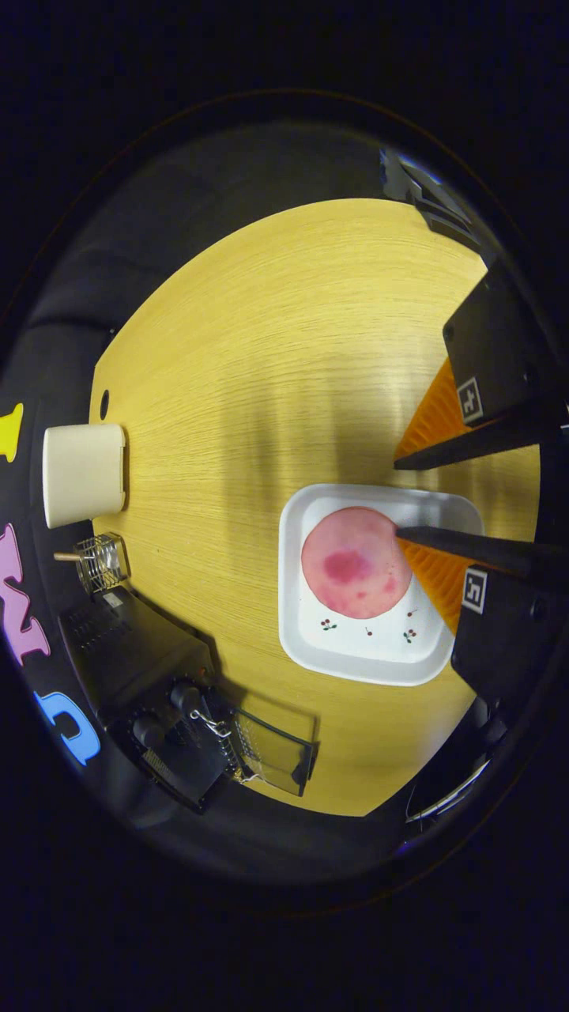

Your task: Open the toaster oven, put the food inside, and close the toaster oven door.

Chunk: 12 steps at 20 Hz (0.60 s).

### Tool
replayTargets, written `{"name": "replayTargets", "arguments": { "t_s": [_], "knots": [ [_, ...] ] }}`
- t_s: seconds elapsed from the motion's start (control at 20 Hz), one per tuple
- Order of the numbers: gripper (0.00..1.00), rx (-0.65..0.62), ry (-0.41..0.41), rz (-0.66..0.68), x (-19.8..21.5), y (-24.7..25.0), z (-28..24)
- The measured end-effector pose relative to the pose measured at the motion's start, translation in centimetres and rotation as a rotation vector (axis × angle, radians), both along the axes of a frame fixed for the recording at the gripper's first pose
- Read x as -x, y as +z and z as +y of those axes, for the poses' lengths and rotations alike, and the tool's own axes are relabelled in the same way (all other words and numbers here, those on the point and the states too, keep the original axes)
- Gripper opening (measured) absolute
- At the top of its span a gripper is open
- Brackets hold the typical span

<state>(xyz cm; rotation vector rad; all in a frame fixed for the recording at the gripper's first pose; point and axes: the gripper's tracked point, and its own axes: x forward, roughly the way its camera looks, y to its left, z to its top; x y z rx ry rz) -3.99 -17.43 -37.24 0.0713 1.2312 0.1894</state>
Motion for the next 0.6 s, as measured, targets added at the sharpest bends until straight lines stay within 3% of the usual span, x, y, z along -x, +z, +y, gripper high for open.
{"name": "replayTargets", "arguments": {
  "t_s": [0.2,0.35,0.4,0.55,0.6],
  "knots": [
    [0.24,0.008,0.001,0.026,0.2,-0.1,0.2],
    [0.24,0.011,0.002,0.048,0.0,-0.4,0.3],
    [0.17,0.003,-0.010,0.054,0.1,0.1,0.4],
    [0.15,-0.053,-0.020,0.066,0.0,-0.5,1.1],
    [0.09,-0.073,-0.046,0.078,0.1,-0.1,1.1]
  ]
}}
